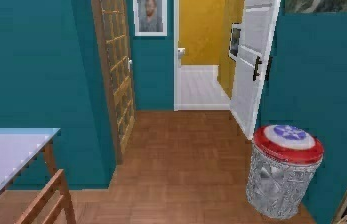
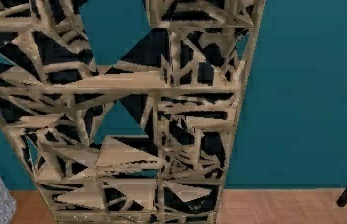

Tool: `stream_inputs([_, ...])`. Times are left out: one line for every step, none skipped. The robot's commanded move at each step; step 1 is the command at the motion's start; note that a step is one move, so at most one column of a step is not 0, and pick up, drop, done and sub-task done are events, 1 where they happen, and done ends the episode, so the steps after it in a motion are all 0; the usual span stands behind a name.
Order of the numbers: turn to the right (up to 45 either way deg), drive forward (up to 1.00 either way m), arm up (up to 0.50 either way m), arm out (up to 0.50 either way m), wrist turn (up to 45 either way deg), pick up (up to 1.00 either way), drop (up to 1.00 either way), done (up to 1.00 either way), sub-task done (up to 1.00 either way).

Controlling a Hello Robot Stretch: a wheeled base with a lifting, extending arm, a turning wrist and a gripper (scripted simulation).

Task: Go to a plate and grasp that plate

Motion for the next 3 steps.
stream_inputs([0.0,0.1,0.0,0.0,0.0,0.0,0.0,0.0,0.0])
stream_inputs([9.0,0.0,0.0,0.0,0.0,0.0,0.0,0.0,0.0])
stream_inputs([0.0,1.0,0.0,0.0,0.0,0.0,0.0,0.0,0.0])
